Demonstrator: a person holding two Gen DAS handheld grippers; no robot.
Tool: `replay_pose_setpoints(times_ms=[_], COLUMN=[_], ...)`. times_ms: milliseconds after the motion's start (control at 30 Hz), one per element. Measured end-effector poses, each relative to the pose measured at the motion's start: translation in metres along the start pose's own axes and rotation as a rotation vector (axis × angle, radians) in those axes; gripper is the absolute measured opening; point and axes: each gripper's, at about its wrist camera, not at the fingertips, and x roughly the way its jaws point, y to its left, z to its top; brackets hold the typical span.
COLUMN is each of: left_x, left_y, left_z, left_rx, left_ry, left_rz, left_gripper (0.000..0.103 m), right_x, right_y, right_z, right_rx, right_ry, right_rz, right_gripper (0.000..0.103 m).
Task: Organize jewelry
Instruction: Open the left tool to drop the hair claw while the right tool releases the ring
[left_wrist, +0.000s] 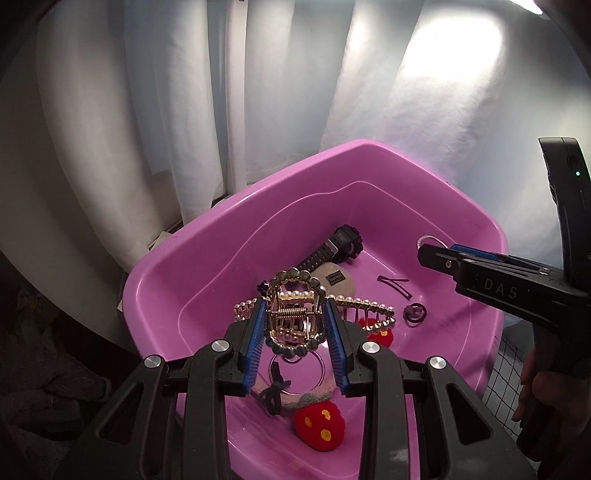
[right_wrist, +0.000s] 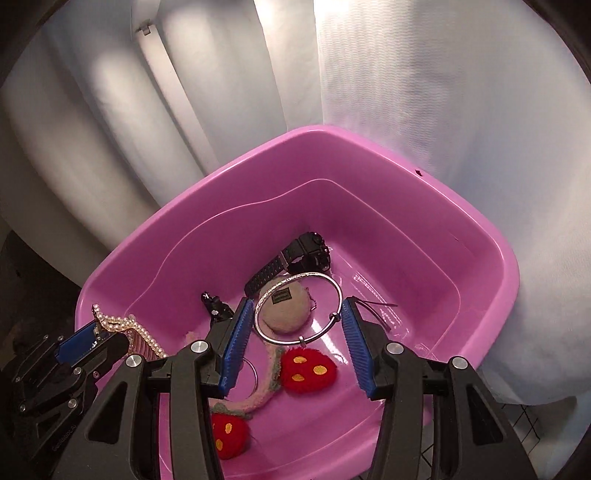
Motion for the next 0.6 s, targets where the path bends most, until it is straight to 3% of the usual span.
replay_pose_setpoints(times_ms=[233,467,500,533,567,600], left_x=[0.018,0.022,0.02,0.018,0.015,0.012], left_y=[0.0,-0.001,-0.001,-0.001,-0.001,0.0], left_z=[-0.001,0.0,0.001,0.002,0.003,0.004], left_rx=[-0.006,-0.015,-0.012,-0.01,-0.013,-0.019], left_ry=[0.054,0.069,0.058,0.047,0.039,0.027], left_rz=[0.033,0.032,0.038,0.039,0.041,0.038], left_gripper=[0.031,0.033,0.035,0.045,0.062,0.07], right_x=[0.022,0.026,0.026,0.024,0.022,0.021], right_y=[-0.004,-0.008,-0.01,-0.011,-0.011,-0.011], right_z=[0.009,0.015,0.016,0.017,0.018,0.018], right_rx=[-0.008,0.01,0.024,0.035,0.039,0.039], right_ry=[0.073,0.088,0.09,0.086,0.079,0.075], right_rz=[-0.019,-0.025,-0.016,-0.014,-0.015,-0.024], right_gripper=[0.048,0.048,0.05,0.056,0.057,0.06])
